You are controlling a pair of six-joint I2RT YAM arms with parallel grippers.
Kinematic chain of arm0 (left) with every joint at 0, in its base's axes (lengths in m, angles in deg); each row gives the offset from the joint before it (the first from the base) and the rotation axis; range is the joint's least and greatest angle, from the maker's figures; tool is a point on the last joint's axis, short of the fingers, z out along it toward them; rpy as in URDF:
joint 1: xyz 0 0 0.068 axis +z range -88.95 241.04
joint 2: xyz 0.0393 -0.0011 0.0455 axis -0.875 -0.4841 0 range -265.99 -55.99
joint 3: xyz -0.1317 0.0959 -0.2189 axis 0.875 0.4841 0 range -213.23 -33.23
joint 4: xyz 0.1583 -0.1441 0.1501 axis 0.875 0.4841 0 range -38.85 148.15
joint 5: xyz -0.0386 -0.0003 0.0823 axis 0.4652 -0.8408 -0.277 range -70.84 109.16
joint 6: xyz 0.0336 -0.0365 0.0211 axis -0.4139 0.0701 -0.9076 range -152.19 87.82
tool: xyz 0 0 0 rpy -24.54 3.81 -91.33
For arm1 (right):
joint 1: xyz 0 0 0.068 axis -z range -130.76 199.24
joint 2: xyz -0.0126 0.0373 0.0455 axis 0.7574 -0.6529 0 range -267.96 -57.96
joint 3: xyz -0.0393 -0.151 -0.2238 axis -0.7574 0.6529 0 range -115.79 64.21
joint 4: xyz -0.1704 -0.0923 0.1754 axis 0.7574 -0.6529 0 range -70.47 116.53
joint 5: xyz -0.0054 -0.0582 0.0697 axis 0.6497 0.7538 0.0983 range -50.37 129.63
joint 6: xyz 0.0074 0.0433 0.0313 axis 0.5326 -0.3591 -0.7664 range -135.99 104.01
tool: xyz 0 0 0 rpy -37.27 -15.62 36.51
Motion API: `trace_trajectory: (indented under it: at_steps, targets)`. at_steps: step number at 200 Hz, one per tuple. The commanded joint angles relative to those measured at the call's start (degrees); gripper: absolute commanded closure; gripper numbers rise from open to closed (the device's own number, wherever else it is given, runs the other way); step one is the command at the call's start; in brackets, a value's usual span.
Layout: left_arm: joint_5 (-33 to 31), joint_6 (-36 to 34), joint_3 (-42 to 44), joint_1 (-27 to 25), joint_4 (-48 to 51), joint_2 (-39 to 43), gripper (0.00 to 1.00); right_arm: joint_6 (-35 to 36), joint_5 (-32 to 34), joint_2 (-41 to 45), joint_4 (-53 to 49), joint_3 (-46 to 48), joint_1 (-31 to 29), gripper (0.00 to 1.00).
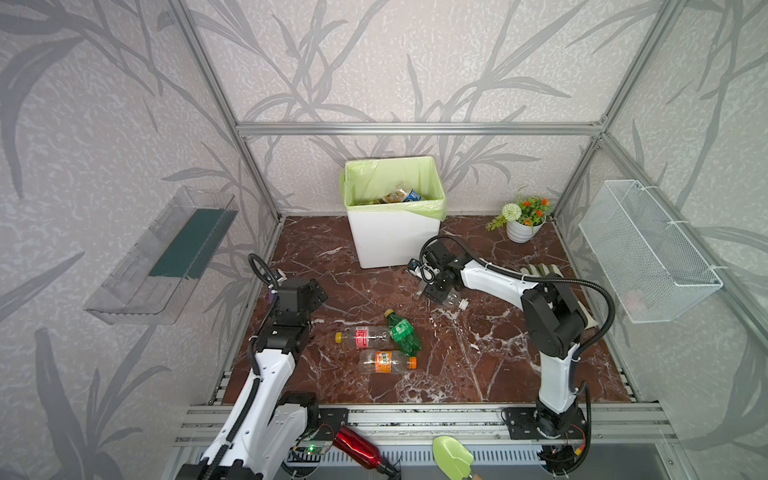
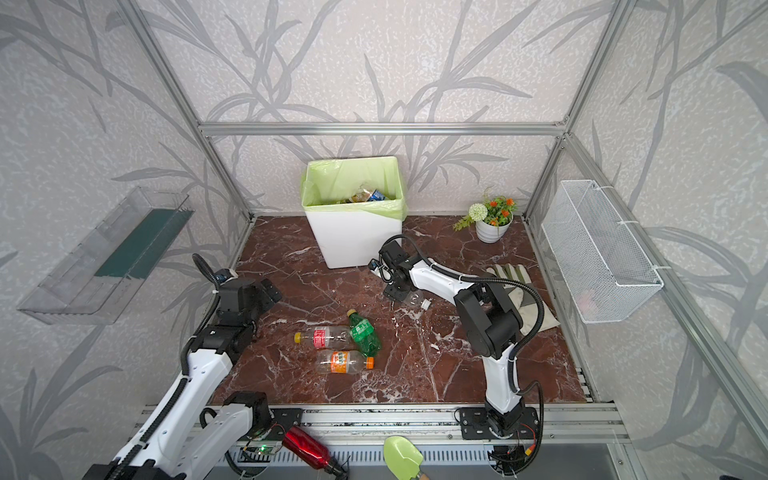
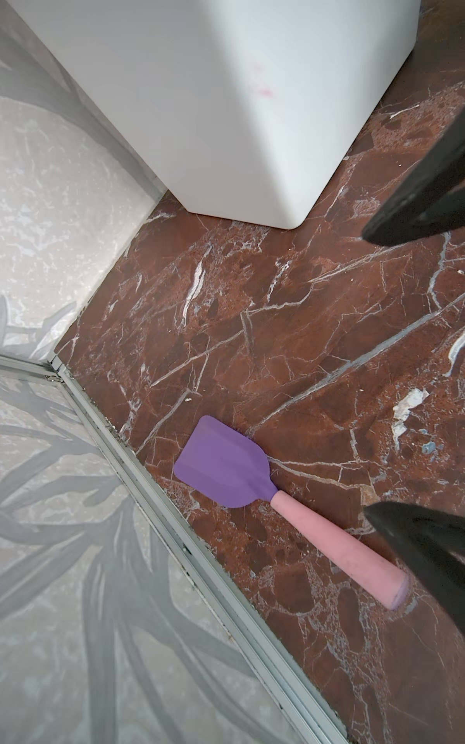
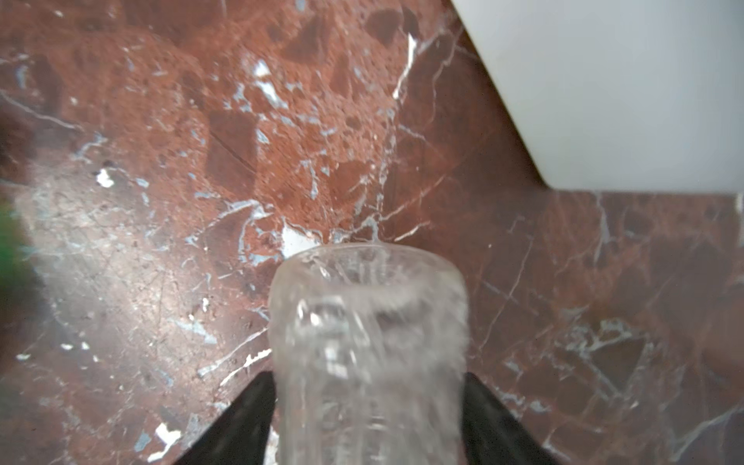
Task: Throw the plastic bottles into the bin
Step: 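Lift the clear bottle with the right gripper and carry it toward the bin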
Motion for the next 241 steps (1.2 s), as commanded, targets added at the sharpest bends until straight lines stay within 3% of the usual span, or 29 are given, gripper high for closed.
trace_trajectory:
  at_steps: [1, 32, 72, 136, 157, 180, 215, 241]
  targets:
    - [0.1, 0.6, 0.4, 0.3, -1.1, -0.3, 0.01, -0.7, 0.6, 1.5, -1.2, -0.6, -0.4, 0.17]
    - [0.7, 0.8, 0.3, 0.3, -1.2, -0.9, 0.01, -0.7, -0.3, -2.6, -5.7, -7.1, -0.4, 0.18]
    - [-0.4, 0.5, 0.4, 0.4, -0.4, 0.3, 0.01, -0.1, 0.4, -7.0, -12.0, -11.7, -0.4, 0.28]
    - [-0.4, 0.4, 0.5, 0.3, -0.5, 0.5, 0.01, -1.1, -0.4, -9.1, -18.1, -14.8, -0.3, 0.24]
    - [-0.5, 0.4, 0.6, 0.4, -0.5, 0.8, 0.01, -1.6, -0.4, -9.0, -17.9, -14.6, -0.3, 0.33]
    - [-0.6, 0.4, 0.6, 0.4, -0.5, 0.9, 0.01, -2.3, -0.7, -7.5, -17.5, -14.6, -0.3, 0.45]
    - [-1.0, 0.5, 0.7, 0.3, -0.4, 1.0, 0.01, -4.0, -5.8, -0.4, -14.5, -12.5, 1.3, 0.49]
    - [-1.4, 0.5, 0.8, 0.3, -0.5, 1.1, 0.01, -5.1, -10.1, 9.5, -9.3, -8.2, 2.4, 0.53]
